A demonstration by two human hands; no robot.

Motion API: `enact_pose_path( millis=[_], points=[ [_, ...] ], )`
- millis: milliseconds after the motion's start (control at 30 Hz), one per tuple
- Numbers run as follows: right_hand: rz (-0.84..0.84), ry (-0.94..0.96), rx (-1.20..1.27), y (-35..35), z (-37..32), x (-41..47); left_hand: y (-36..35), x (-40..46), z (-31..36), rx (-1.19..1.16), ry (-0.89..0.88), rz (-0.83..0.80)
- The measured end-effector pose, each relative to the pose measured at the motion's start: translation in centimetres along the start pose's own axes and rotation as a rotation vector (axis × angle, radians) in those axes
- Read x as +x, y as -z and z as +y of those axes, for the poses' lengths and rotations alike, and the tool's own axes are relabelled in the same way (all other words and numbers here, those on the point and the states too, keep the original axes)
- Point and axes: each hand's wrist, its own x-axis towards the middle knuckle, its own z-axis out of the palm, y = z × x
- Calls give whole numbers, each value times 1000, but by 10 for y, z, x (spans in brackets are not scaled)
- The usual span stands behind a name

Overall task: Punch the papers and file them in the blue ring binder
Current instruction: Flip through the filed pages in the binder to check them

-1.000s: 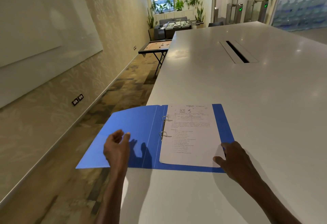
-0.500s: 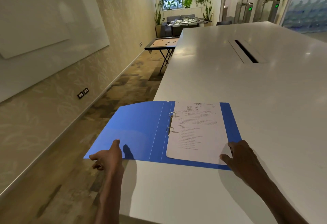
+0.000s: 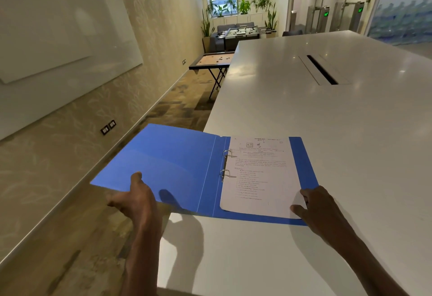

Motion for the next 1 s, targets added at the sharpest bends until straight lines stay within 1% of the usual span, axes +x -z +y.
enact_pose_path(
  millis=[133,267,367,500,567,700,833,933,1000],
  points=[
    [-6,-5,13,-1,1,1,-5,-20,19,-80,-171,-91],
    [7,-8,34,-1,1,-2,-10,-59,35,-94,-325,-242],
    [9,-7,31,0,1,-3,-12,-86,35,-60,-425,-336],
    [10,-4,46,0,2,-6,-14,-114,23,59,-529,-455],
    [32,30,66,1,2,-8,-14,-126,15,113,-572,-520],
    [58,41,103,3,3,-10,-13,-140,-7,222,-593,-711],
    [57,65,124,2,6,-11,-14,-148,-27,356,-609,-846],
    [78,57,190,2,12,-8,-13,-155,-37,533,-607,-931],
    [81,7,320,7,15,-7,-12,-159,-42,670,-596,-976]
  ],
)
